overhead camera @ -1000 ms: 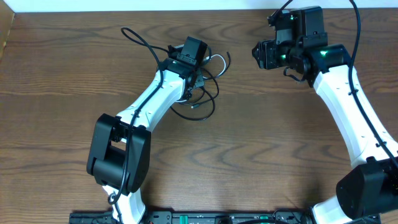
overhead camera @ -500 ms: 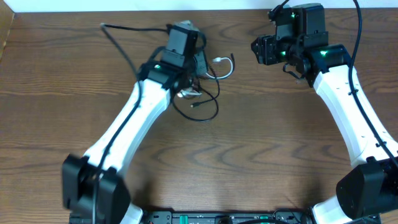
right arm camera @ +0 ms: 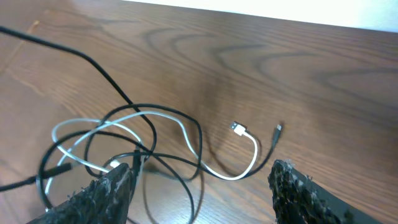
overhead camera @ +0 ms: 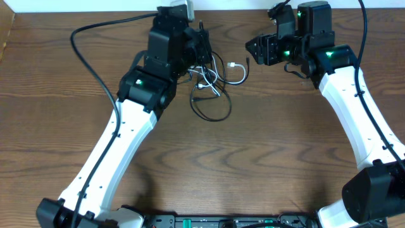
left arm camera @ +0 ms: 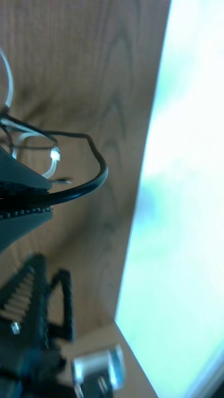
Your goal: Untangle cables
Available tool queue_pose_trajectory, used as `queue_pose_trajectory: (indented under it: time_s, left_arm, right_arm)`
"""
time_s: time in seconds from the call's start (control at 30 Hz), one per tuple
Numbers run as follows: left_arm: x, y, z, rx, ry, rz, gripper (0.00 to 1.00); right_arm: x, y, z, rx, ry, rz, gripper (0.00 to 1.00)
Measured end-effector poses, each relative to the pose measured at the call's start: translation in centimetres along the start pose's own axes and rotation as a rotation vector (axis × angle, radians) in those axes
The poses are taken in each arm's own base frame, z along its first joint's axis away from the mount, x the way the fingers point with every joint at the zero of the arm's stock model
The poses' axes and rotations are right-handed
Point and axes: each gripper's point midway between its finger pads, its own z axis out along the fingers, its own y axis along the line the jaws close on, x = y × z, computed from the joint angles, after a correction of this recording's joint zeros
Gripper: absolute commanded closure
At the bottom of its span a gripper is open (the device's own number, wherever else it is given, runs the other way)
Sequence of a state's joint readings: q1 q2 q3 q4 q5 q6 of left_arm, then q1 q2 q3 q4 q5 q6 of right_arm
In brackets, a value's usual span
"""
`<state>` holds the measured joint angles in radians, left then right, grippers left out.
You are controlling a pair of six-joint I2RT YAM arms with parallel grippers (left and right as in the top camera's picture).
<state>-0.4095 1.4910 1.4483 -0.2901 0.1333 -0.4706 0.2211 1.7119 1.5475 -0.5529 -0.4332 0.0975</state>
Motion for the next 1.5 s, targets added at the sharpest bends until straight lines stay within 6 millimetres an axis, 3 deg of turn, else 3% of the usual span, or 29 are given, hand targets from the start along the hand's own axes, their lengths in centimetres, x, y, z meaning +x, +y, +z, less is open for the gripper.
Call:
queue_pose_trajectory:
  time_s: [0.33,0.8,1.03,1.17,1.27,1.37,1.5]
  left_arm:
    - [-0.8,-0.6,-0.7,0.021,-0.029,-0.040,0.93]
    - [-3.6,0.6,-1.0,-0.045,-0.171,-0.248,0.93]
    - [-6.1,-0.8,-1.8,0.026,-0.267,-0.283,0.92]
    - [-8.9,-2.7,-4.5,0.108,-0.371,-0.285,0.92]
    - [-10.8,-4.0,-7.7,0.166,-0.446,-0.287,0.92]
    - [-12.1,-5.0,-11.0,0.210,-0.502,-0.293,0.92]
    - [-13.0,-5.8,-13.8,0.247,-0.546,-0.302,0.92]
  right_arm:
    - [-0.1,2.5,0.1,-0.118,-0.001,-0.016,0.33]
    - [2.1,10.6,1.4,-0.301,0.065,-0.113,0.38]
    - [2.0,9.7,1.7,-0.240,0.057,-0.116,0.36]
    - [2.0,9.1,2.1,-0.212,0.058,-0.114,0.35]
    - [2.4,8.6,3.0,-0.203,0.070,-0.109,0.34]
    - [3.0,8.1,4.3,-0.202,0.091,-0.100,0.33]
    - [3.7,8.1,5.7,-0.237,0.107,-0.094,0.34]
